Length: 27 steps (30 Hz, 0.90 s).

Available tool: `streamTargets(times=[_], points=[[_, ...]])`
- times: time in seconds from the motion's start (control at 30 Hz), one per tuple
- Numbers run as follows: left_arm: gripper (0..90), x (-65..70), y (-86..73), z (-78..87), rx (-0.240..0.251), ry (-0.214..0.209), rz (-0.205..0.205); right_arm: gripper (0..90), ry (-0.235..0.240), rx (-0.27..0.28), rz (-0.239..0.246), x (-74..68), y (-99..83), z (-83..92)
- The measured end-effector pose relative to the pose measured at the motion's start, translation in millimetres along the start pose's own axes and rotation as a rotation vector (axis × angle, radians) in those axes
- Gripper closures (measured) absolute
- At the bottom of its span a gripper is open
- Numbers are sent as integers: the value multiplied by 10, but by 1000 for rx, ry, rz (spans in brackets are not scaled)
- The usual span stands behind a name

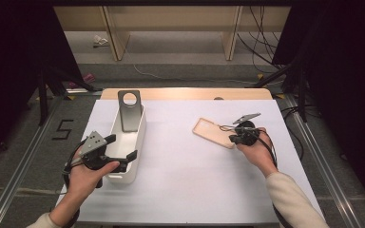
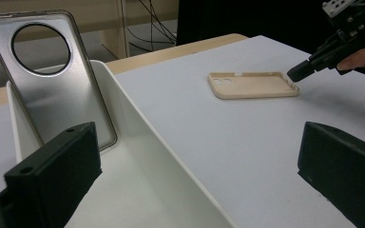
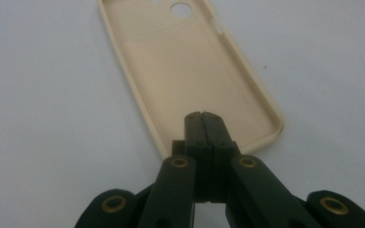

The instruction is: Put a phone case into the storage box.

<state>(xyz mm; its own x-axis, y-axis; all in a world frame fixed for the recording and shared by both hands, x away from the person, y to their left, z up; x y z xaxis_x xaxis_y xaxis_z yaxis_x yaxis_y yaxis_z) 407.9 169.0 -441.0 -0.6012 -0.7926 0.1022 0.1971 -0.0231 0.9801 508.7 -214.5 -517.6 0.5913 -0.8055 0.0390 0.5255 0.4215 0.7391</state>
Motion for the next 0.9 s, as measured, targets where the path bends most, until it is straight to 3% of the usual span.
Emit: streamTargets(times=[0.4,0.9], points=[[1,11,-7,-8,-5,-4,-8,900,14,-55,4,-6,-56,-85],[1,17,-2,-5,-6,-5,-16,900,63,-129,2,-208,-92,-135]])
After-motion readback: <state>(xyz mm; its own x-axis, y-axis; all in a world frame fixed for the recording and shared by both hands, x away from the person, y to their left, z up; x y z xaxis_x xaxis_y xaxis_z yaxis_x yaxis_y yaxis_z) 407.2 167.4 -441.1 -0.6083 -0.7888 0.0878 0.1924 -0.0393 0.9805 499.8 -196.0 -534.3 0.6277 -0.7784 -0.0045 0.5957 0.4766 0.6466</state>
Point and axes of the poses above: each handheld gripper's, and its own axes: z roughly backward along the jaws, y roughly out of its top, x roughly to its right, the point moved 8 cm from there along -z, roughly forward along the jaws, and after that the axes turned 11 degrees about x, right-handed, at the moved point
